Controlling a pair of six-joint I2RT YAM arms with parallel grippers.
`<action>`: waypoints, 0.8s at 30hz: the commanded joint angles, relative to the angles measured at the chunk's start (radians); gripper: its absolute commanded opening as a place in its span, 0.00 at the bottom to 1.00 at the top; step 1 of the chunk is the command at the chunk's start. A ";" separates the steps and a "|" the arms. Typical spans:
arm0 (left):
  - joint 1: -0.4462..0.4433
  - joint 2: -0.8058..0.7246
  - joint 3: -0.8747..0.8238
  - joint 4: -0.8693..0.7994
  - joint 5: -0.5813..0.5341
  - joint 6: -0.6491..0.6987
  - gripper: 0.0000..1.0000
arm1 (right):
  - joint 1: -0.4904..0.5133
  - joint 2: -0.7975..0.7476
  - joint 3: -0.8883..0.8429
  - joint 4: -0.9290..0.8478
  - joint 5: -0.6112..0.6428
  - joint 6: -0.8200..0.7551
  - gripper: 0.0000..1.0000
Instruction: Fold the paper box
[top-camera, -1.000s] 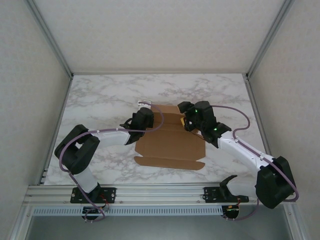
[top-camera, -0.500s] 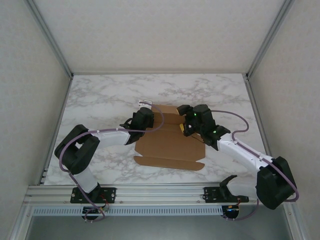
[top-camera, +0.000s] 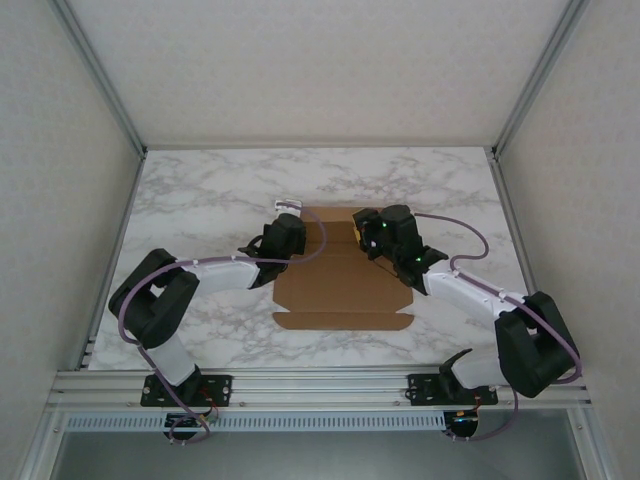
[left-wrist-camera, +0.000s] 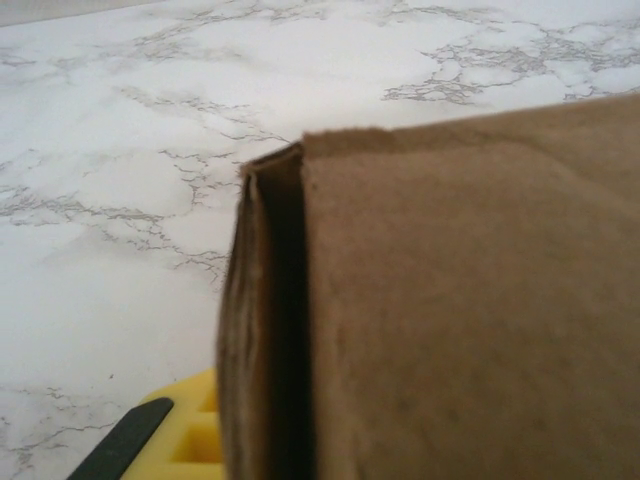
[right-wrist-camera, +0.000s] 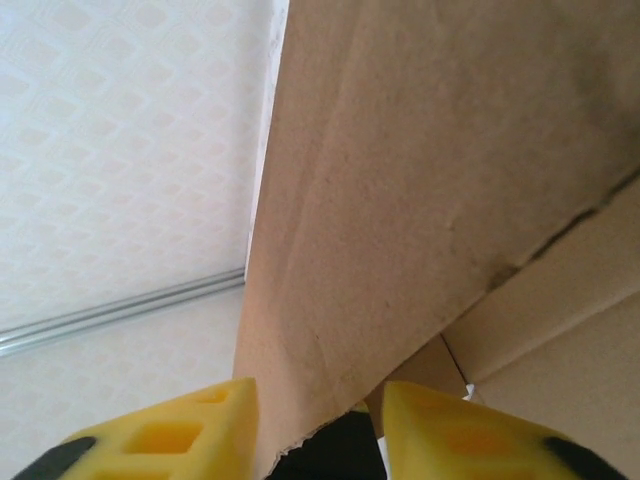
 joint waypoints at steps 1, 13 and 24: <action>-0.011 0.017 -0.008 -0.003 0.031 -0.005 0.00 | 0.005 0.026 -0.019 0.000 -0.025 0.022 0.24; -0.015 0.032 -0.053 0.009 -0.030 -0.105 0.24 | 0.009 -0.013 -0.021 -0.033 0.018 0.032 0.12; -0.016 0.009 -0.090 0.038 -0.033 -0.151 0.43 | 0.009 -0.017 -0.031 -0.032 0.031 0.035 0.11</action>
